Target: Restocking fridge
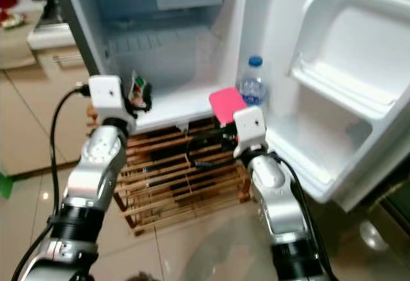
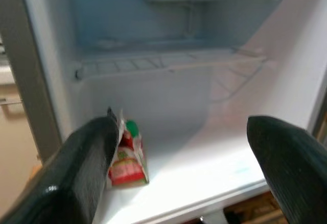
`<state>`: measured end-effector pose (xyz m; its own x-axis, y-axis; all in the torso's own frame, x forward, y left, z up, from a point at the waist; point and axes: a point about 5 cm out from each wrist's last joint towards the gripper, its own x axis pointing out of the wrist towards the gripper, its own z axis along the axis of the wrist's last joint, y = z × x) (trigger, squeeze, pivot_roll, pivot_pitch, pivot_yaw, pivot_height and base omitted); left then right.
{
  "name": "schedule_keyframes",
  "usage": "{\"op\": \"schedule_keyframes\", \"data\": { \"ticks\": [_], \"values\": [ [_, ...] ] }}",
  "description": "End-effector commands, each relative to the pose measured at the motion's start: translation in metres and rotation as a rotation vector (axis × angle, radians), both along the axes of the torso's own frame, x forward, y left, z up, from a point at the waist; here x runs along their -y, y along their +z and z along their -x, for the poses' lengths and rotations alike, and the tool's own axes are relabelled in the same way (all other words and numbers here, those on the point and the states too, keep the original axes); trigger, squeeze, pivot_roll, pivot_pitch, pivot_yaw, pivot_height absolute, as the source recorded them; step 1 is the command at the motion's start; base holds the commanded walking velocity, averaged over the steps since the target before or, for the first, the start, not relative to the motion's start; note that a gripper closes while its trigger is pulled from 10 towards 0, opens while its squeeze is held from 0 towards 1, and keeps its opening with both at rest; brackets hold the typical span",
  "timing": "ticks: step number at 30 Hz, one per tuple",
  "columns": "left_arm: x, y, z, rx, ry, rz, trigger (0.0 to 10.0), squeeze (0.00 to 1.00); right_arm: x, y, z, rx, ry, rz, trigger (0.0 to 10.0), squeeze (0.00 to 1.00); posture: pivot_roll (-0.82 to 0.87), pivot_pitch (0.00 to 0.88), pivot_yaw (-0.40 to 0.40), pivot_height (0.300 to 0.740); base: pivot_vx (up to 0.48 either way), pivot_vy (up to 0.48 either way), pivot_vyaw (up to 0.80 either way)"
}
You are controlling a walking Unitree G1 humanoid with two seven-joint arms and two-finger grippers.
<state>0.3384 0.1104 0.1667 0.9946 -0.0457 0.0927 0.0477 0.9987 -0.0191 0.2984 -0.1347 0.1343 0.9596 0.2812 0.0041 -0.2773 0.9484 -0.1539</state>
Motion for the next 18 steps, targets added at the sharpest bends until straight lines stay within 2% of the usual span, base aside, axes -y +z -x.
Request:
{"op": "schedule_keyframes", "data": {
  "ticks": [1,9,18],
  "values": [
    [-0.011,-0.006,0.000,-0.025,0.041,-0.016,10.0,0.00,-0.007,0.005,-0.002,0.020,0.027,-0.006,10.0,0.00,-0.04,0.000,0.020,0.740,0.000,0.000,0.46],
    [-0.010,-0.006,0.000,-0.027,0.042,-0.028,10.0,0.00,-0.008,0.005,-0.004,0.024,0.008,0.001,10.0,0.00,-0.04,0.000,0.016,0.740,0.000,0.000,0.46],
    [-0.012,-0.005,0.007,0.013,-0.016,-0.040,10.0,0.00,0.001,0.005,-0.007,0.032,-0.083,-0.059,10.0,0.00,-0.04,0.000,0.023,0.740,0.000,0.000,0.00]
  ]
}}
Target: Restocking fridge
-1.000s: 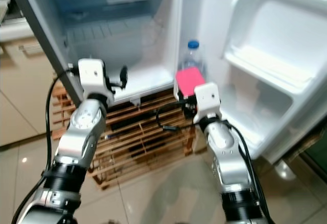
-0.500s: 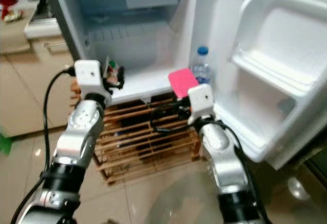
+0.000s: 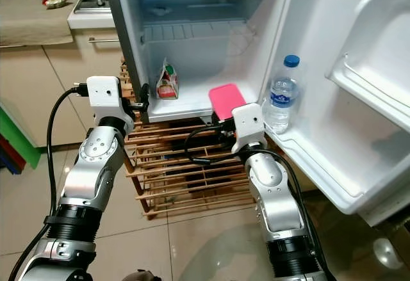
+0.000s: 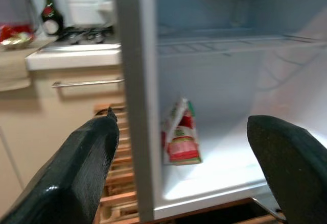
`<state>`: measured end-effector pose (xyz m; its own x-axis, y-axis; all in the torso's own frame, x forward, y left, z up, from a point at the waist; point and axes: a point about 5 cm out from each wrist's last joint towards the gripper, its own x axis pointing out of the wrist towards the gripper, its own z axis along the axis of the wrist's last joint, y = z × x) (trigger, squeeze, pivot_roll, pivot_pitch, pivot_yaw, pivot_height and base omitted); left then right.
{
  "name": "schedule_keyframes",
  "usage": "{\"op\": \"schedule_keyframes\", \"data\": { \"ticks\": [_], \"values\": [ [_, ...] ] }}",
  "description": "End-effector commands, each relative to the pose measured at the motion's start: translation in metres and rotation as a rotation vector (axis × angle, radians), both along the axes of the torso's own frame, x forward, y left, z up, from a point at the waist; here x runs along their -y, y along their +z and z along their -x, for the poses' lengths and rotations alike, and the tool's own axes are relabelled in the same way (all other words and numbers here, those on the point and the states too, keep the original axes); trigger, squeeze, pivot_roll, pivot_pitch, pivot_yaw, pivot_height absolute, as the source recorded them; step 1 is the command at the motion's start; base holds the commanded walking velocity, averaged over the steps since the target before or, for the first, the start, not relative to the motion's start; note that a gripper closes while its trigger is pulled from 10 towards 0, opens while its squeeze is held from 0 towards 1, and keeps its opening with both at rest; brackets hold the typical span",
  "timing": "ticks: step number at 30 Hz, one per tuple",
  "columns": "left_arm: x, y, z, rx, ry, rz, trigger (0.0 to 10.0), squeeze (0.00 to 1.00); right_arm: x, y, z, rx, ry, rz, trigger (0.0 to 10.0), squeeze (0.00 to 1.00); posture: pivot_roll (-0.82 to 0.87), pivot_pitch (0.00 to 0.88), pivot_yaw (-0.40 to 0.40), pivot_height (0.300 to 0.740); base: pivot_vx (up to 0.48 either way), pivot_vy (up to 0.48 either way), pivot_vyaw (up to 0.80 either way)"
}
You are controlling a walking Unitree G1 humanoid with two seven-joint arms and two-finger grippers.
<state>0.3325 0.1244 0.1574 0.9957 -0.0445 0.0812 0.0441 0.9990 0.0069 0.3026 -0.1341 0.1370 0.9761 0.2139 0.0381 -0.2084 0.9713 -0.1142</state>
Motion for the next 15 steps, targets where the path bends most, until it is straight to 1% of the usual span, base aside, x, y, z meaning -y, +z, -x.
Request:
{"op": "schedule_keyframes", "data": {
  "ticks": [1,3,4,5,8,9,11,12,13,14,15],
  "values": [
    [0.000,0.004,0.007,0.037,-0.047,0.004,10.0,0.00,0.002,0.002,-0.004,0.010,-0.034,-0.047,10.0,0.00,-0.04,0.000,0.025,0.740,0.000,0.000,0.00],
    [-0.003,0.004,0.013,0.049,-0.070,0.012,10.0,0.00,0.002,0.003,-0.004,0.010,-0.040,-0.073,10.0,0.00,-0.04,0.000,0.025,0.740,0.000,0.000,0.00],
    [-0.005,0.003,0.017,0.051,-0.081,0.012,10.0,0.00,0.001,0.003,-0.004,0.011,-0.040,-0.070,10.0,0.00,-0.03,0.000,0.025,0.740,0.000,0.000,0.00],
    [-0.013,-0.003,0.025,0.043,-0.090,-0.004,10.0,0.00,0.000,0.002,-0.005,0.012,-0.034,-0.066,10.0,0.00,-0.02,0.000,0.022,0.740,0.000,0.000,0.00],
    [-0.018,-0.009,0.034,0.041,-0.109,-0.031,10.0,0.00,-0.001,0.002,-0.005,0.013,-0.030,-0.066,10.0,0.00,-0.02,0.000,0.021,0.740,0.000,0.000,0.00],
    [-0.021,-0.012,0.041,0.053,-0.134,-0.048,10.0,0.00,-0.002,0.003,-0.006,0.016,-0.027,-0.066,10.0,0.00,-0.02,0.000,0.021,0.740,0.000,0.000,0.00],
    [-0.031,-0.021,0.060,0.078,-0.167,-0.076,10.0,0.00,-0.002,0.004,-0.008,0.022,-0.025,-0.067,10.0,0.00,-0.02,0.000,0.017,0.740,0.000,0.000,0.00],
    [-0.031,-0.021,0.060,0.078,-0.167,-0.076,10.0,0.00,-0.002,0.004,-0.008,0.022,-0.025,-0.067,10.0,0.00,-0.02,0.000,0.017,0.740,0.000,0.000,0.00],
    [-0.034,-0.022,0.066,0.086,-0.173,-0.083,10.0,0.00,-0.002,0.005,-0.009,0.024,-0.025,-0.069,10.0,0.00,-0.01,0.000,0.013,0.740,0.000,0.000,0.00],
    [-0.036,-0.021,0.072,0.085,-0.167,-0.070,10.0,0.00,-0.001,0.007,-0.013,0.038,-0.027,-0.080,10.0,0.00,0.01,0.000,-0.004,0.740,0.000,0.000,0.00],
    [-0.035,-0.020,0.073,0.091,-0.166,-0.066,10.0,0.00,-0.001,0.009,-0.015,0.045,-0.027,-0.085,10.0,0.00,0.01,0.000,-0.010,0.740,0.000,0.000,0.00]
  ]
}}
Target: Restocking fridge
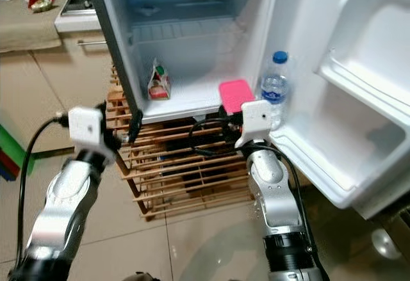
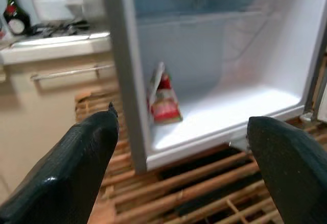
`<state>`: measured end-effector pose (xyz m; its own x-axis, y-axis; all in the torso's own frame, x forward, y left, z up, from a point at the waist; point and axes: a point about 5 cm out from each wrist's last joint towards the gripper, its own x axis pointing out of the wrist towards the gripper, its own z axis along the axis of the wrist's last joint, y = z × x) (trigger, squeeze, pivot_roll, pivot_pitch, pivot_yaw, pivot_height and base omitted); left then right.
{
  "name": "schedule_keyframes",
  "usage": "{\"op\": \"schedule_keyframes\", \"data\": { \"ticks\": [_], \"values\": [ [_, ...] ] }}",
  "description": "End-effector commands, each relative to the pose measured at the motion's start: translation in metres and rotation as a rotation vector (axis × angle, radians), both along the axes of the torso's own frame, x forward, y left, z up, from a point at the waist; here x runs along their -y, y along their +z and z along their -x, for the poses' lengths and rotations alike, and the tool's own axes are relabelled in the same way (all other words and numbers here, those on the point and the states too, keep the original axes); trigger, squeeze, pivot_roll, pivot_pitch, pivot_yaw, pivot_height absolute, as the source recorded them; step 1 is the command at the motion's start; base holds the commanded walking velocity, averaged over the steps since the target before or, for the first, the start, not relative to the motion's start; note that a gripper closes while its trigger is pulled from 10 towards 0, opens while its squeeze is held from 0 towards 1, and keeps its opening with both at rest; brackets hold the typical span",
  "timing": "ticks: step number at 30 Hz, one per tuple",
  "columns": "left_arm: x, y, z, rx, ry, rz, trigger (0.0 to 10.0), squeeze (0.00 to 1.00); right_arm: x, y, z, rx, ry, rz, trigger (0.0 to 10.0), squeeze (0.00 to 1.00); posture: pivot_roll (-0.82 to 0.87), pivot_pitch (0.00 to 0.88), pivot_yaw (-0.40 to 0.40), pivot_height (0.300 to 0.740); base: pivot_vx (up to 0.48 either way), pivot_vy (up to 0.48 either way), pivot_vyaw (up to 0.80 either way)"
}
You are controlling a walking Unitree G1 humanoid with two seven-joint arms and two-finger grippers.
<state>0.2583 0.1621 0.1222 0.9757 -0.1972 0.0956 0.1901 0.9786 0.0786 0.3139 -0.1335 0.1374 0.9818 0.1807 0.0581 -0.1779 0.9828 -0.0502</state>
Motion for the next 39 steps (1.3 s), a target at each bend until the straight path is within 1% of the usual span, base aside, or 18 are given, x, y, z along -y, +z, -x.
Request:
{"op": "schedule_keyframes", "data": {
  "ticks": [1,6,7,8,9,11,12,13,14,16,18,22,29,35,39],
  "values": [
    [0.004,0.017,-0.002,0.072,-0.020,0.010,10.0,0.00,-0.001,0.009,-0.005,0.043,0.002,-0.021,10.0,0.00,0.01,0.000,-0.010,0.740,0.000,0.000,0.00],
    [0.011,0.021,-0.008,0.099,-0.030,0.004,10.0,0.00,-0.002,0.012,-0.012,0.051,0.008,-0.025,10.0,0.00,0.02,0.000,-0.015,0.740,0.000,0.000,0.00],
    [0.014,0.024,-0.010,0.116,-0.042,0.008,10.0,0.00,-0.004,0.014,-0.019,0.061,0.012,-0.028,10.0,0.00,0.02,0.000,-0.013,0.740,0.000,0.000,0.00],
    [0.014,0.026,-0.011,0.121,-0.028,0.010,10.0,0.00,-0.008,0.018,-0.023,0.075,0.020,-0.027,10.0,0.00,0.02,0.000,-0.010,0.740,0.461,0.000,0.00],
    [0.014,0.026,-0.011,0.121,-0.028,0.010,10.0,0.00,-0.008,0.018,-0.023,0.075,0.020,-0.027,10.0,0.00,0.02,0.000,-0.010,0.740,0.461,0.000,0.00],
    [0.014,0.029,-0.012,0.127,-0.025,0.022,10.0,0.00,-0.014,0.024,-0.028,0.098,0.034,-0.027,10.0,0.00,0.02,0.000,-0.010,0.740,0.461,0.000,0.00],
    [0.016,0.031,-0.012,0.136,-0.031,0.016,10.0,0.00,-0.020,0.031,-0.033,0.119,0.053,-0.032,10.0,0.00,0.02,0.000,-0.014,0.740,0.461,0.000,0.00],
    [0.016,0.031,-0.012,0.136,-0.031,0.016,10.0,0.00,-0.020,0.031,-0.033,0.119,0.053,-0.032,10.0,0.00,0.02,0.000,-0.014,0.740,0.461,0.000,0.00],
    [0.018,0.033,-0.012,0.140,-0.036,0.010,10.0,0.00,-0.024,0.035,-0.036,0.126,0.062,-0.052,10.0,0.00,0.02,0.000,-0.014,0.740,0.461,0.000,0.00],
    [0.019,0.033,-0.013,0.141,-0.040,0.013,10.0,0.00,-0.025,0.038,-0.038,0.116,0.057,-0.105,10.0,0.00,0.02,0.000,-0.014,0.740,0.461,0.000,0.00],
    [0.019,0.034,-0.014,0.140,-0.040,0.013,10.0,0.00,-0.027,0.041,-0.041,0.129,0.065,-0.102,10.0,0.00,0.02,0.000,-0.014,0.740,0.461,0.000,0.00],
    [0.020,0.038,-0.016,0.152,-0.036,0.015,10.0,0.00,-0.029,0.042,-0.043,0.140,0.076,-0.090,10.0,0.00,0.03,0.000,-0.024,0.740,0.461,0.000,0.00],
    [0.020,0.040,-0.014,0.165,-0.033,0.019,10.0,0.00,-0.033,0.040,-0.042,0.139,0.105,-0.090,10.0,0.00,0.03,0.000,-0.023,0.740,0.458,0.000,0.00],
    [0.026,0.047,-0.013,0.212,-0.052,0.000,10.0,0.00,-0.036,0.039,-0.042,0.137,0.131,-0.078,10.0,0.00,0.04,0.000,-0.027,0.740,0.440,0.000,0.00],
    [0.031,0.048,-0.014,0.205,-0.062,-0.025,10.0,0.00,-0.037,0.039,-0.042,0.137,0.144,-0.073,10.0,0.00,0.03,0.000,-0.030,0.740,0.000,0.000,0.67]
  ]
}}
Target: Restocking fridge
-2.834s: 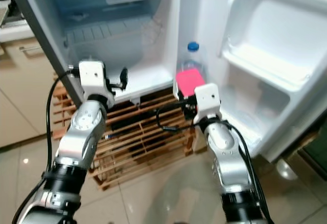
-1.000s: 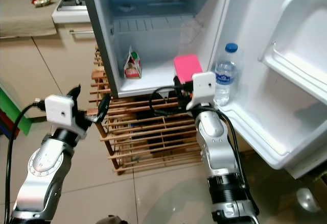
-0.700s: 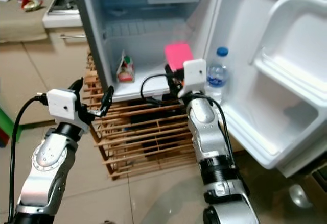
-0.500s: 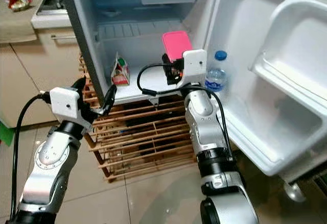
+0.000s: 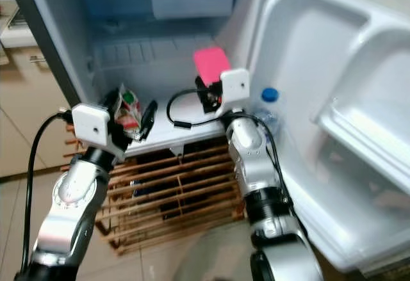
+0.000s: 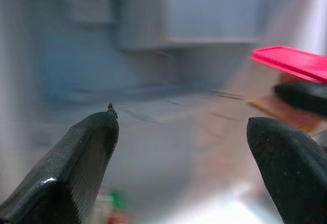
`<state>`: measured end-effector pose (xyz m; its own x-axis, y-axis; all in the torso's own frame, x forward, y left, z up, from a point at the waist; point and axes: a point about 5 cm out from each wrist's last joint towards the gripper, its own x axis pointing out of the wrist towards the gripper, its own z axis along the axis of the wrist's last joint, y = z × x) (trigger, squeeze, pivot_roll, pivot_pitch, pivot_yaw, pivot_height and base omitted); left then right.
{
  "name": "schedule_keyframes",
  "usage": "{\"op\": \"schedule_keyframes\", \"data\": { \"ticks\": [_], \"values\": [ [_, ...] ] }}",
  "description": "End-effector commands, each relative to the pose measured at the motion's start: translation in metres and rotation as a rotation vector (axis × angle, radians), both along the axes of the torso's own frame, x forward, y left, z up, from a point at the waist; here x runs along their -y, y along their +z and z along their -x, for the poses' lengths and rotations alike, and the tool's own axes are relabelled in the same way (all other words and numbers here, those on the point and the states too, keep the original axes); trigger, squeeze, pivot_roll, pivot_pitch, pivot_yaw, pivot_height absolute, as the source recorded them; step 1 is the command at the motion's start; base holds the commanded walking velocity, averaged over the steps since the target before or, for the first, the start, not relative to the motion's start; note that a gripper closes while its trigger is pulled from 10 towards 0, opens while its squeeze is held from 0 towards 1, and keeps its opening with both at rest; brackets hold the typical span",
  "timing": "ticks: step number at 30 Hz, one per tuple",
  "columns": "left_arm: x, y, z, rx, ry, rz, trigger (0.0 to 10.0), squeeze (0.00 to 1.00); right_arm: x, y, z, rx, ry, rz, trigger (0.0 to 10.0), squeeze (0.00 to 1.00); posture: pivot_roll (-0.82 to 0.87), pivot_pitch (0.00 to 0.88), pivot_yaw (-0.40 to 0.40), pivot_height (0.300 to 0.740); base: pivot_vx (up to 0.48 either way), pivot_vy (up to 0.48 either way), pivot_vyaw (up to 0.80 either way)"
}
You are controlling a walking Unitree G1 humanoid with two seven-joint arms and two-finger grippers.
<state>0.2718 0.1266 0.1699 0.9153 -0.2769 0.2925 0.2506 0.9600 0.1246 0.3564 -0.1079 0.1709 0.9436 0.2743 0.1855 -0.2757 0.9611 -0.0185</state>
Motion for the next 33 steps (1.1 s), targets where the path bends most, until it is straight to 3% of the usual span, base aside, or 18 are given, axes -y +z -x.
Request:
{"op": "schedule_keyframes", "data": {
  "ticks": [1,5,14,23,24,26,27,29,33],
  "values": [
    [-0.003,0.001,0.000,-0.002,0.021,-0.024,10.0,0.00,-0.011,0.005,0.001,0.019,0.043,-0.008,10.0,0.00,0.03,0.000,-0.031,0.740,0.000,0.000,0.66],
    [-0.002,0.001,0.000,-0.002,0.019,-0.022,10.0,0.00,-0.011,0.004,0.001,0.018,0.034,0.003,10.0,0.00,0.03,0.000,-0.031,0.740,0.000,0.000,0.66],
    [0.000,0.001,-0.004,-0.026,0.010,-0.018,10.0,0.00,-0.013,0.001,0.000,0.004,0.044,-0.005,10.0,0.00,0.04,0.000,-0.032,0.740,0.000,0.000,0.00],
    [-0.008,0.002,0.001,-0.044,0.022,-0.027,10.0,0.00,-0.019,-0.008,0.000,-0.050,0.017,-0.021,10.0,0.00,0.07,0.000,-0.029,0.740,0.000,0.000,0.00],
    [-0.007,0.001,0.002,-0.058,0.006,-0.042,10.0,0.00,-0.021,-0.014,-0.003,-0.083,-0.003,-0.024,10.0,0.00,0.09,0.000,-0.024,0.740,0.000,0.000,0.00],
    [0.006,-0.004,0.011,-0.080,-0.161,-0.114,10.0,0.00,-0.029,-0.024,-0.009,-0.145,-0.013,-0.028,10.0,0.00,0.11,0.000,-0.023,0.740,0.000,0.000,0.00],
    [0.006,-0.004,0.011,-0.080,-0.161,-0.114,10.0,0.00,-0.029,-0.024,-0.009,-0.145,-0.013,-0.028,10.0,0.00,0.11,0.000,-0.023,0.740,0.000,0.000,0.00],
    [0.009,-0.009,0.022,-0.129,-0.259,-0.154,10.0,0.00,-0.038,-0.031,-0.012,-0.192,-0.010,-0.037,10.0,0.00,0.15,0.020,-0.016,0.740,0.000,0.000,0.00],
    [0.004,-0.010,0.032,-0.164,-0.287,-0.184,10.0,0.00,-0.046,-0.034,-0.014,-0.221,-0.014,-0.033,10.0,0.00,0.19,0.073,-0.010,0.740,0.000,0.000,0.00]
  ]
}}
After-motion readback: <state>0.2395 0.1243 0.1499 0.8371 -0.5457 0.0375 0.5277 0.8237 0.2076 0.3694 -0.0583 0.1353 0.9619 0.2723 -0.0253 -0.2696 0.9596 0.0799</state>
